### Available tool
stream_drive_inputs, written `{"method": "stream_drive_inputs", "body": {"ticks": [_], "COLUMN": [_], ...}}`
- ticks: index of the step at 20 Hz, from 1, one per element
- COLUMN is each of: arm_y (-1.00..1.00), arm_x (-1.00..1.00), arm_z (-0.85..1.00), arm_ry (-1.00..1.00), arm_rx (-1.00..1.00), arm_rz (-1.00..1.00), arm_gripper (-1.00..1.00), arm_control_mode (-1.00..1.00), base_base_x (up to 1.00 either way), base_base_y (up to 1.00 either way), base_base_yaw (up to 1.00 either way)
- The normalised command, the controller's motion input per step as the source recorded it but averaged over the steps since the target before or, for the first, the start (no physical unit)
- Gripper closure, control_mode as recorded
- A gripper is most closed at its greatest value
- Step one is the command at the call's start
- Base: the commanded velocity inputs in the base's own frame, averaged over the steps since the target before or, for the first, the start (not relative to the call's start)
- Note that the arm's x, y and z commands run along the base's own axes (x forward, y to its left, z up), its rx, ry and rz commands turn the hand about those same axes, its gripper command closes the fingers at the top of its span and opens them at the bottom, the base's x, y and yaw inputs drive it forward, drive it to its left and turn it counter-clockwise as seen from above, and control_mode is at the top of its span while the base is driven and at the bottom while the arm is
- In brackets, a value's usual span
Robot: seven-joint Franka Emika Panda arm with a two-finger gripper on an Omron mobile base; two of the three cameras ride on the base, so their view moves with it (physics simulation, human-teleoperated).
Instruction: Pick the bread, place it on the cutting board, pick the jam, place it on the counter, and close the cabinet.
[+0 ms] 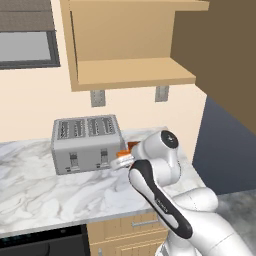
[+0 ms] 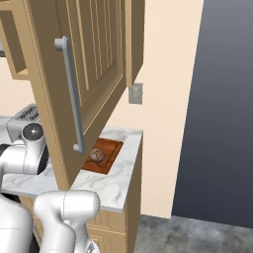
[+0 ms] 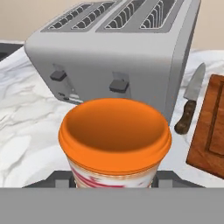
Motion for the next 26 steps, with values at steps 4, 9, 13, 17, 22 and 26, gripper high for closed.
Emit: {"method": "stream_drive_inputs", "body": {"ticks": [4, 9, 13, 17, 22, 26], "arm_y": [0.22, 0.27, 0.25, 0.2, 0.15, 0.15], "arm_x": [0.14, 0.17, 0.13, 0.03, 0.0, 0.0], "arm_z": [-0.23, -0.23, -0.28, -0.31, -0.34, -0.31], "arm_ry": [0.18, 0.16, 0.1, 0.03, 0.0, 0.0], "arm_rx": [0.0, 0.0, 0.0, 0.0, 0.0, 0.0], "arm_rz": [0.0, -0.01, 0.0, 0.0, 0.0, 0.0], "arm_gripper": [1.0, 1.0, 1.0, 1.0, 1.0, 1.0], "arm_control_mode": [-1.0, -1.0, -1.0, -1.0, -1.0, -1.0], "base_base_x": [0.0, 0.0, 0.0, 0.0, 0.0, 0.0], "base_base_y": [0.0, 0.0, 0.0, 0.0, 0.0, 0.0], "base_base_yaw": [0.0, 0.0, 0.0, 0.0, 0.0, 0.0]}}
